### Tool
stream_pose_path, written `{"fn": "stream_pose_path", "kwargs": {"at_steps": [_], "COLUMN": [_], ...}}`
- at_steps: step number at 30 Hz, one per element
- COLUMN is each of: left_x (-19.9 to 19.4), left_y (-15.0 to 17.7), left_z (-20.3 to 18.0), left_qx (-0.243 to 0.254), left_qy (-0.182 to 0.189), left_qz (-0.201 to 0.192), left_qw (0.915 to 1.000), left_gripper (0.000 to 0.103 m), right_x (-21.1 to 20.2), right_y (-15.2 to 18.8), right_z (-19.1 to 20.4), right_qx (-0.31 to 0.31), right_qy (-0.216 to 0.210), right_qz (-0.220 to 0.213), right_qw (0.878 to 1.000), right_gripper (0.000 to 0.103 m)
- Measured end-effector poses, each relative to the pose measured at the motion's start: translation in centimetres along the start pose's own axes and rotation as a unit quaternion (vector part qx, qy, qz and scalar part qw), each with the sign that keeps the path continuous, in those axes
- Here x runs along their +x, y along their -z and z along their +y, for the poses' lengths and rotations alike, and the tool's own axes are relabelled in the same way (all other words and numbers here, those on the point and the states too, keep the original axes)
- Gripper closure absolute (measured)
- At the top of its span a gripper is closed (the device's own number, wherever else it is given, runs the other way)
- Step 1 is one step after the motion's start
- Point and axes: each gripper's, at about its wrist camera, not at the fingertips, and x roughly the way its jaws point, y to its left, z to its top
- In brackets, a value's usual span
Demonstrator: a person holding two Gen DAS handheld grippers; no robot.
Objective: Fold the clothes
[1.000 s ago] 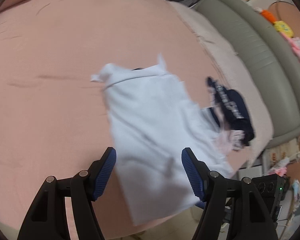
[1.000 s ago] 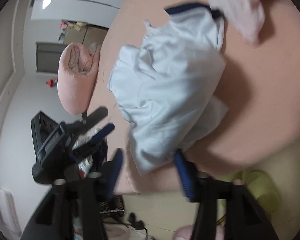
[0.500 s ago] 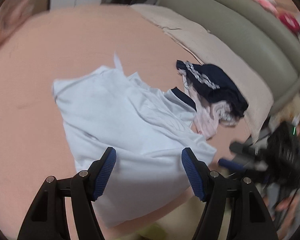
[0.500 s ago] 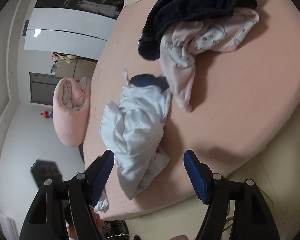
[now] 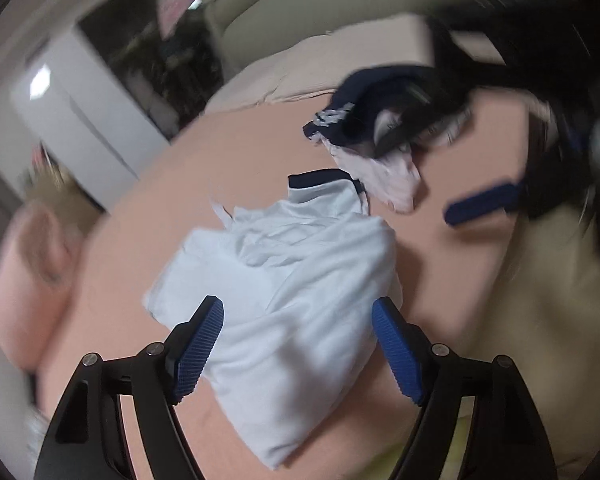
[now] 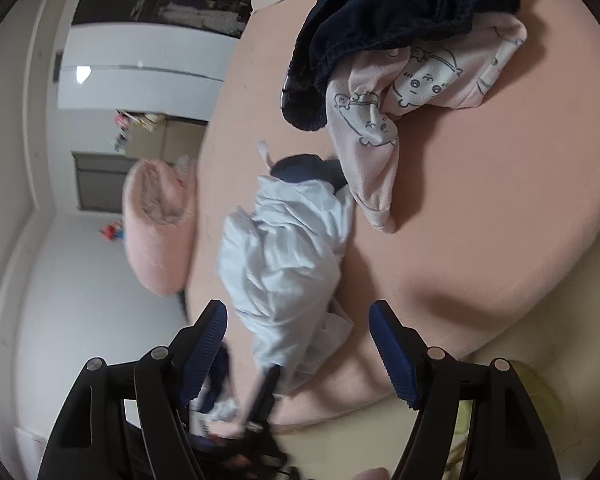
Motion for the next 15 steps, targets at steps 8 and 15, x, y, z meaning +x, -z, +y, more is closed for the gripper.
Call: {"fn": "stream_pose_path", "kwargs": {"at_steps": [8,15], "left_x": [1.7,1.6], "left_y": [0.3,0.2], "left_z": [-3.5,-2.8], "left_qx": [0.119,0.109], "left_qy": [-0.076,-0.120], "left_qz": [-0.004,-0.036], "left_qw": [0.9900,0.9862], "left_gripper": [0.027,0.027], "right_x": [5.3,8.0], "right_y": [-1.3,-2.3], "right_z": [-1.2,-1.3], "right_qx": [0.014,0.049], "right_qy": [-0.014,-0.068], "right_qz": [0.074,0.102], "right_qw": [0.997,0.991], "right_gripper": [0.029,0.082]}}
